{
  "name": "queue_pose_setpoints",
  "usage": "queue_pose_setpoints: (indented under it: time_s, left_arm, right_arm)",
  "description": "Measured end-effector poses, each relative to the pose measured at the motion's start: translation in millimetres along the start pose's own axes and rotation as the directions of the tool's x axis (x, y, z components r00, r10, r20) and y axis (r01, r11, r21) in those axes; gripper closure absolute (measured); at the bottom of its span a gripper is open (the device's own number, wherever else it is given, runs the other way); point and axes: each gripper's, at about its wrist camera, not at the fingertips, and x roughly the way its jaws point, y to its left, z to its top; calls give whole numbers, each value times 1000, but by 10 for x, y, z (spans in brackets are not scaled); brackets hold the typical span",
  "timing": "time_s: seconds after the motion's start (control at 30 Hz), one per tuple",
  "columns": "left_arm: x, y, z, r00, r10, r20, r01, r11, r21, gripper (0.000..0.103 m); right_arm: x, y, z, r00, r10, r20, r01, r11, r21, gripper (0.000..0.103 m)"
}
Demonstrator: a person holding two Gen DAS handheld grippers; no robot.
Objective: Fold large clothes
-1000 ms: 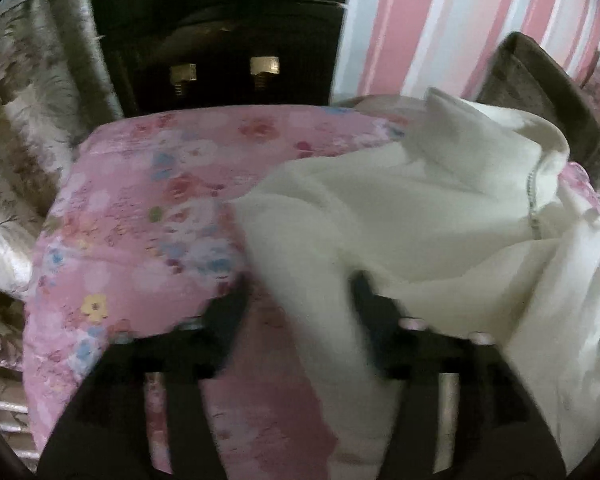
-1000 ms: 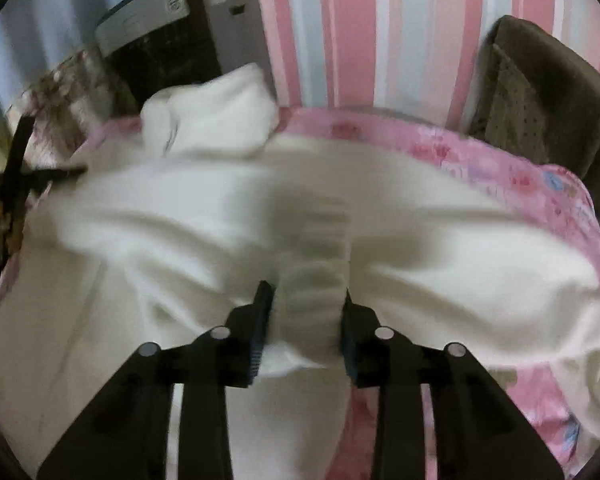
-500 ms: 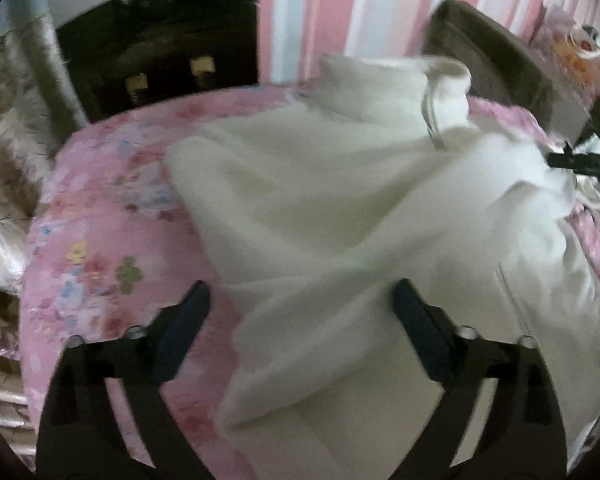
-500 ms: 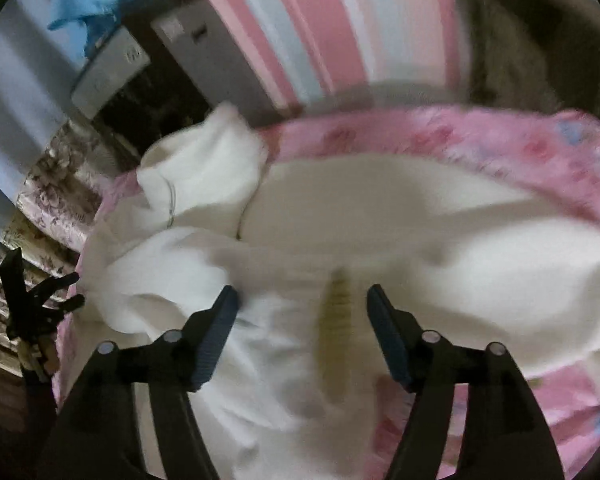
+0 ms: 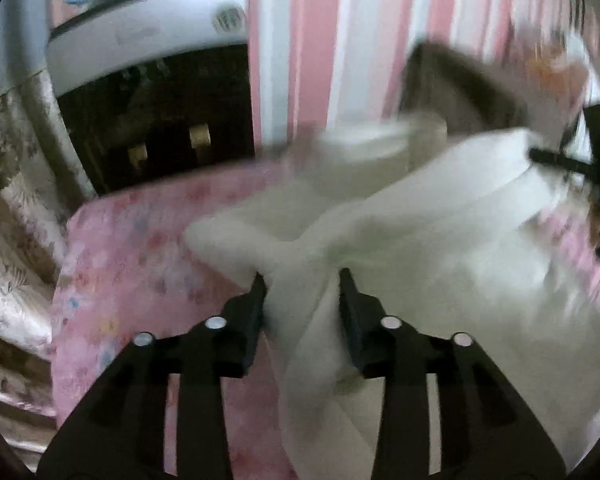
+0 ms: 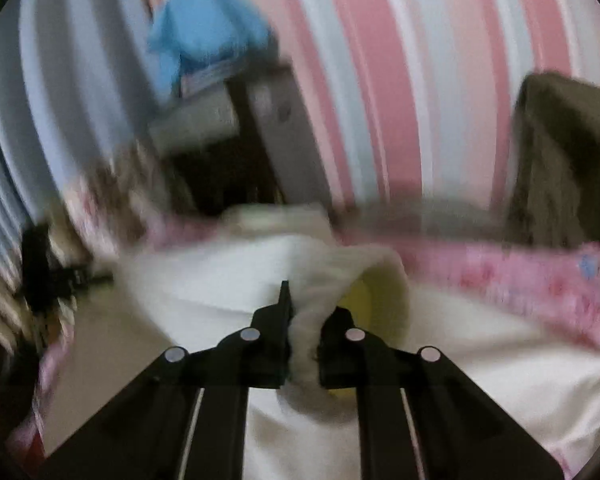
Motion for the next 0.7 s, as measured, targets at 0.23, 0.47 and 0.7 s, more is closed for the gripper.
queue_pose_setpoints:
  time_s: [0.23, 0.47, 0.7]
  left_arm:
    - [151, -312, -693, 989, 83, -125, -57, 979, 197, 23]
    - [-216, 27, -418, 1000, -14, -15, 14, 1000, 17, 9]
    - [492, 417, 205, 993, 4, -118, -29, 978, -206, 10]
  right_arm:
    - [-131, 61, -754, 987, -26, -161, 20, 999, -37, 84]
    - [-555, -106, -388, 998, -57, -13, 57, 998, 23, 43]
    - [10, -344, -147, 992, -74, -105, 97, 969, 228, 43]
